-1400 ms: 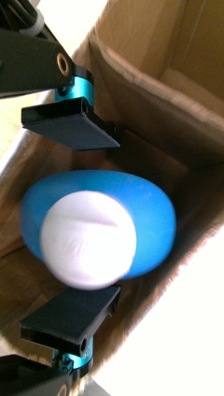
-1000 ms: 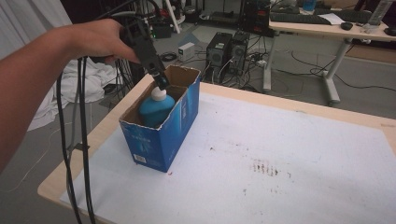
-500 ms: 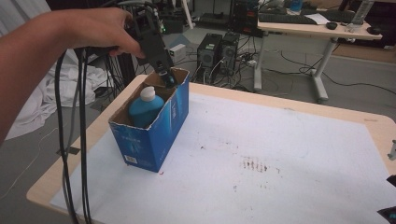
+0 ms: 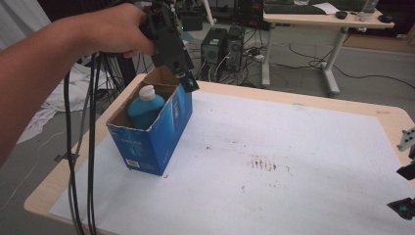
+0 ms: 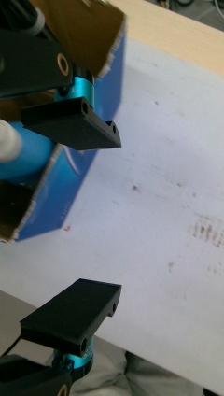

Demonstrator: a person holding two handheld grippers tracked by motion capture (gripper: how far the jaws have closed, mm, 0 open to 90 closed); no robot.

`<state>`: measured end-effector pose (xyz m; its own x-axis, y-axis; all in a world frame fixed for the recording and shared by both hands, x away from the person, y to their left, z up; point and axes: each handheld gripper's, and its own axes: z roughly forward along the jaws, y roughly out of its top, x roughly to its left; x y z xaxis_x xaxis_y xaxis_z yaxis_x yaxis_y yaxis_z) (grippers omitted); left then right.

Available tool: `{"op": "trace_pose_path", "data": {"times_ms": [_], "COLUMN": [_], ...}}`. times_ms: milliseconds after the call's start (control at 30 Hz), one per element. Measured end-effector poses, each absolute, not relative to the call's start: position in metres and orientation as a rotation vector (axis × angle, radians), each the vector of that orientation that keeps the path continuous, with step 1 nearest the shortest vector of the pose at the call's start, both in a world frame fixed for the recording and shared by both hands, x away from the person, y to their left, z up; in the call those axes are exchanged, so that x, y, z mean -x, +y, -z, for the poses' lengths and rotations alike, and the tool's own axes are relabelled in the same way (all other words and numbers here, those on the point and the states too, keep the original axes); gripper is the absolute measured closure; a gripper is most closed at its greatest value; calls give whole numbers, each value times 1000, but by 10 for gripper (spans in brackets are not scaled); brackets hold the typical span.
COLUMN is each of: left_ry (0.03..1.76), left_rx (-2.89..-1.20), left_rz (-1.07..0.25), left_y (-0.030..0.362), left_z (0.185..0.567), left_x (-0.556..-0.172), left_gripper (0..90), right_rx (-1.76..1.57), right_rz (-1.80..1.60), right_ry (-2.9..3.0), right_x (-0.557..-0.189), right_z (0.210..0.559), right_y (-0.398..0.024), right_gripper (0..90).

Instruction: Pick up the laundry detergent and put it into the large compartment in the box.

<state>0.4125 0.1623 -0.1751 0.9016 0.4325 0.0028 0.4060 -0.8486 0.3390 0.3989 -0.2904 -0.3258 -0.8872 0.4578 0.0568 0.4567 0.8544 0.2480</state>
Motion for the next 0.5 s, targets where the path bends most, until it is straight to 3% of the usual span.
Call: {"op": "trace_pose_path", "data": {"times_ms": [133,333,500], "left_ry": [581,482,466], "left_rx": [-2731,-2734,-2735], "left_rz": [-63,-105,-22], "left_y": [142,116,96], "left_z": [184,196,204], "left_x": [-413,-411,-414], "left_gripper": [252,252,248], "right_rx": [-734,-732,-727], "right_rz": [-415,-411,-418], "right_ry": [3017,3017,3014], "right_x": [-399,-399,-400], "right_z": [326,326,327], "right_y": [-289,-286,-287], "right_gripper": [17,17,17]}}
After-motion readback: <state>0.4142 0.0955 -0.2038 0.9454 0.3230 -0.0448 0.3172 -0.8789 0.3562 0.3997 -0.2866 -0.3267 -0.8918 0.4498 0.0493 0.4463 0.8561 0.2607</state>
